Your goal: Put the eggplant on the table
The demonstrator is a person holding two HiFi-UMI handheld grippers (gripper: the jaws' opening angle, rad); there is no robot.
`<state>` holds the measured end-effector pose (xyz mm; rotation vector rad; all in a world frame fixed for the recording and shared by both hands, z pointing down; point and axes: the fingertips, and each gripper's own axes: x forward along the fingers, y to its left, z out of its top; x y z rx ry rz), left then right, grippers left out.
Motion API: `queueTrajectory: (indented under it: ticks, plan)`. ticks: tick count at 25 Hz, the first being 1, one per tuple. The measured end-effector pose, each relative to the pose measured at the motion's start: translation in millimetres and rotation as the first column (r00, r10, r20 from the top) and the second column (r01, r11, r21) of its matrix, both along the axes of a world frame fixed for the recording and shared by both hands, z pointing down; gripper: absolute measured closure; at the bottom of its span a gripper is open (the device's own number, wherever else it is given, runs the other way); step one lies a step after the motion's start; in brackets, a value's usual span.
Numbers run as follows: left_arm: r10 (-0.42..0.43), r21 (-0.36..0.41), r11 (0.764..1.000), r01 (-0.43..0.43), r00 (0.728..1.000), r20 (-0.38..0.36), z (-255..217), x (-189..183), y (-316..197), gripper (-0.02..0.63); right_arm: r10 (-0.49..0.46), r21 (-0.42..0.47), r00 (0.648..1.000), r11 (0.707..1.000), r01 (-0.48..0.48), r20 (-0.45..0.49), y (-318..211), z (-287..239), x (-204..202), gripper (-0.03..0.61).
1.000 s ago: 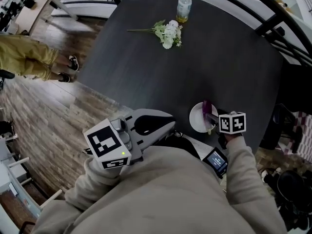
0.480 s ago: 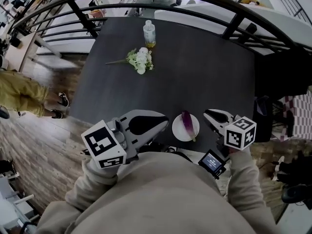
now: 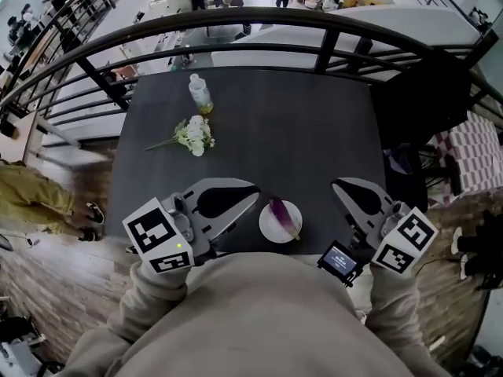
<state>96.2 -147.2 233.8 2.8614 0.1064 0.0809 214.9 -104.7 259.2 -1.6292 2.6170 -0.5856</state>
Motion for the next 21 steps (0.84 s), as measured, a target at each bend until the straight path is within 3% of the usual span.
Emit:
queueTrajectory:
  ticks: [9, 21]
  plan:
    - [0.065, 0.015, 0.998, -0.064, 0.998, -0.021, -7, 21, 5, 0.609, 0.067, 0.077, 0.998, 0.995, -0.068, 0.006, 19, -23, 16, 0.565]
    - [0.067, 0.052, 0.996, -0.066, 0.998, -0.021, -12, 9, 7, 0.609, 0.048, 0.096, 0.999, 0.994, -0.047, -0.007, 16, -24, 1, 0.564]
